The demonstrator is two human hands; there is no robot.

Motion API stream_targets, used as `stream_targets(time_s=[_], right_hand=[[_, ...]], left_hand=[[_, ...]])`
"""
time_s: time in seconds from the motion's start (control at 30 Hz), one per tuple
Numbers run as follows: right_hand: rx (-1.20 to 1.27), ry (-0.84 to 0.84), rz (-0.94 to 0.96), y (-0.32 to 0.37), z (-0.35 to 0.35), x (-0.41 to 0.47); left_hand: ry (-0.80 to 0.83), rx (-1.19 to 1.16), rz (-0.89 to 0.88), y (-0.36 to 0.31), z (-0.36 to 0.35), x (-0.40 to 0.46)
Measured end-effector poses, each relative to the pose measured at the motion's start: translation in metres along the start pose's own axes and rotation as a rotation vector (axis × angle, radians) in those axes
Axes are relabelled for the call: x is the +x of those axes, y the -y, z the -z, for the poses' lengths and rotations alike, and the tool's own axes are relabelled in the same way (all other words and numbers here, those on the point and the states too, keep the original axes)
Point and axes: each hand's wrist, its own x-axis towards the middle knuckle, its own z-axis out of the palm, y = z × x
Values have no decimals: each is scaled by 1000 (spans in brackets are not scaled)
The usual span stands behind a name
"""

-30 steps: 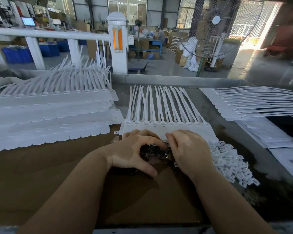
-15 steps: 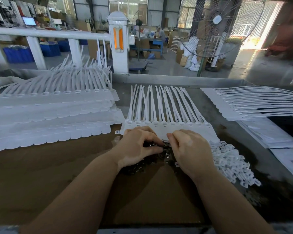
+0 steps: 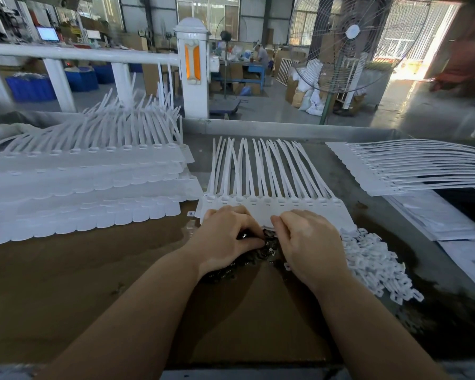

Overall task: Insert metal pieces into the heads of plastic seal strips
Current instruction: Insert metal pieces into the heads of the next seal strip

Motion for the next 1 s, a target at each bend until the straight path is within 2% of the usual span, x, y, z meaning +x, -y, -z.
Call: stream_targets(time_s=[0.23,0.67,1.0], right_hand=[[0,-5,5,0,0,0],[-4,13,2,2,2,-1],[-3,7,11,0,2,-1]], left_hand=[[11,-71,49,-2,1,1],[-227,-693,185,-2,9,-5],[-264,-721,215,-1,10,-3]])
